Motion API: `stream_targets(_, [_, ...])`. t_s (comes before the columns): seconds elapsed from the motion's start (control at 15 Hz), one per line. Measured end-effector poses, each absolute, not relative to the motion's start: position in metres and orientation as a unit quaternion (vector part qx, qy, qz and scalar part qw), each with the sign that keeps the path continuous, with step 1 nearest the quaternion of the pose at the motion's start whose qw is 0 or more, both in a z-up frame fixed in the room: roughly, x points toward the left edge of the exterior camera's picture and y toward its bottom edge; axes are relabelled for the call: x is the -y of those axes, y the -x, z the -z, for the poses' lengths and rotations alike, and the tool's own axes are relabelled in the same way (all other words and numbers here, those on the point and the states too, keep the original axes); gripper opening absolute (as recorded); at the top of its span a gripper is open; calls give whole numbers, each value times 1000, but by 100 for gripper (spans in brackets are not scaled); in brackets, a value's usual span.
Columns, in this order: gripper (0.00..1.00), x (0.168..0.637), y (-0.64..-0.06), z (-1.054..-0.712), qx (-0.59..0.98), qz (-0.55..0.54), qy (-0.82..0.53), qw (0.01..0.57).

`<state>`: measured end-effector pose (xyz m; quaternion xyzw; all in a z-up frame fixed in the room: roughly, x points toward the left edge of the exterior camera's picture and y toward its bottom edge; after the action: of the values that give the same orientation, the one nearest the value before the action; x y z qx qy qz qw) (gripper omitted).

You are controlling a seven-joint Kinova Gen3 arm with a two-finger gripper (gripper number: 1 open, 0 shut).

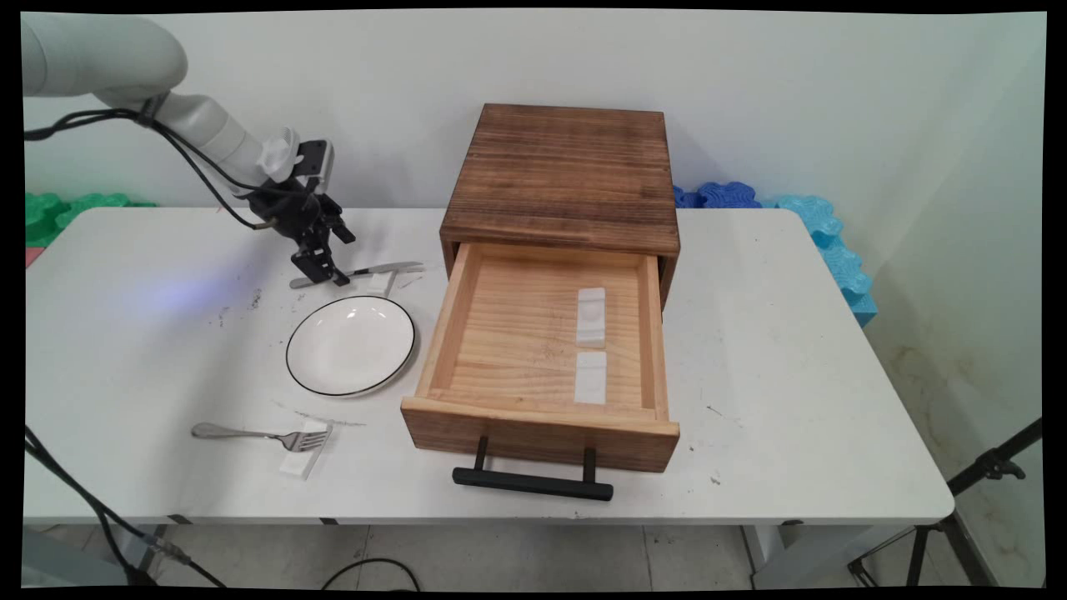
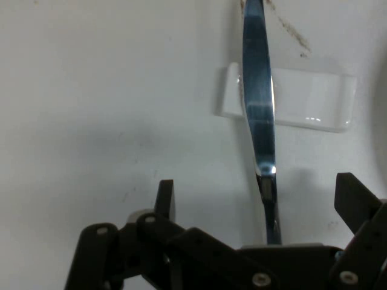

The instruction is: Pick up the knife from the left of the white plate

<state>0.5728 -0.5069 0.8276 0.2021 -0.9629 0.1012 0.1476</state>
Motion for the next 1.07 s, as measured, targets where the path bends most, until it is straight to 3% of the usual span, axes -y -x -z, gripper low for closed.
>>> stream_targets(1.07, [100,519,-569,-812,965,-92,-196,150])
